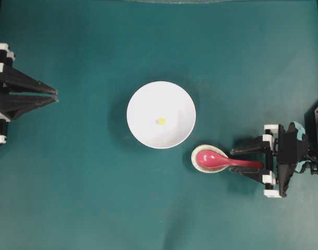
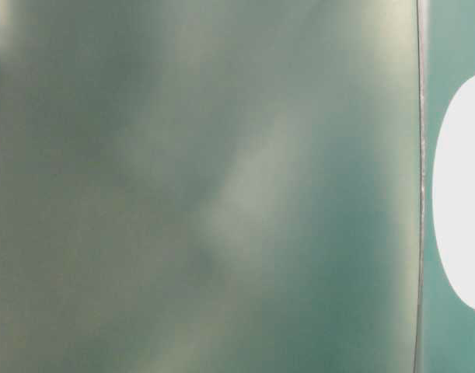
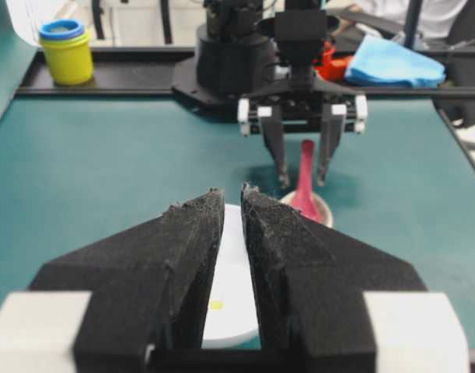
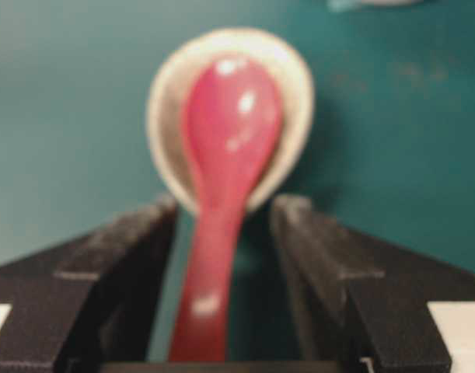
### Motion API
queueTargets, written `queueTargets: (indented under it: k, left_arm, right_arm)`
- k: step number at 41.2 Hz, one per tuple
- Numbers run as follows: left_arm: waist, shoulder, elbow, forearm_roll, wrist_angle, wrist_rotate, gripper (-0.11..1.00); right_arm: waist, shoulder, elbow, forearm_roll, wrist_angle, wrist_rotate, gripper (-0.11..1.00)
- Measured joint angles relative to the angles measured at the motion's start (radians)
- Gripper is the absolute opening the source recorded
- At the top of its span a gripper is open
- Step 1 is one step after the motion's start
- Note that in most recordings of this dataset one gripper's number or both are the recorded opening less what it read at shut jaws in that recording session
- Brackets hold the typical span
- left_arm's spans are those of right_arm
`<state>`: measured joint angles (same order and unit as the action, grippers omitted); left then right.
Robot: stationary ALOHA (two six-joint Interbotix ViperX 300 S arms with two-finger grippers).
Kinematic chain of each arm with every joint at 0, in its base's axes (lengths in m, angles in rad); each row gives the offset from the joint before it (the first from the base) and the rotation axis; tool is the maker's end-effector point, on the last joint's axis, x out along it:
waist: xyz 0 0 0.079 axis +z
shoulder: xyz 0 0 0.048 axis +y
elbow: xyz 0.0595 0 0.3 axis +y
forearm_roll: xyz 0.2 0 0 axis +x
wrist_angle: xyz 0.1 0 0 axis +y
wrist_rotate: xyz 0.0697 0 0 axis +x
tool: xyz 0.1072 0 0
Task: Scoop the yellow hexagonal prism block from the bowl with a spoon using the right arm.
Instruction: 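Lower the right gripper around the red spoon handle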
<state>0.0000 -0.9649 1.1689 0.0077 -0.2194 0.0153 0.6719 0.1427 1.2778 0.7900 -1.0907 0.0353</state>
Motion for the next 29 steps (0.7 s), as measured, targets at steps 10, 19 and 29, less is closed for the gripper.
queueTargets:
  k: [10, 19, 29]
  left_arm:
    - [0.0, 0.002, 0.0, 0.002, 0.0, 0.0, 0.17]
    - [0.0, 0.002, 0.0, 0.002, 0.0, 0.0, 0.17]
    - [0.0, 0.002, 0.0, 0.0, 0.0, 0.0, 0.17]
  right_arm:
    - [0.009, 0.009, -0.002, 0.003, 0.0, -0.017, 0.56]
    - [0.018, 0.023, -0.002, 0.003, -0.003, -0.032, 0.56]
    - [0.018, 0.023, 0.0, 0.003, -0.011, -0.064, 0.56]
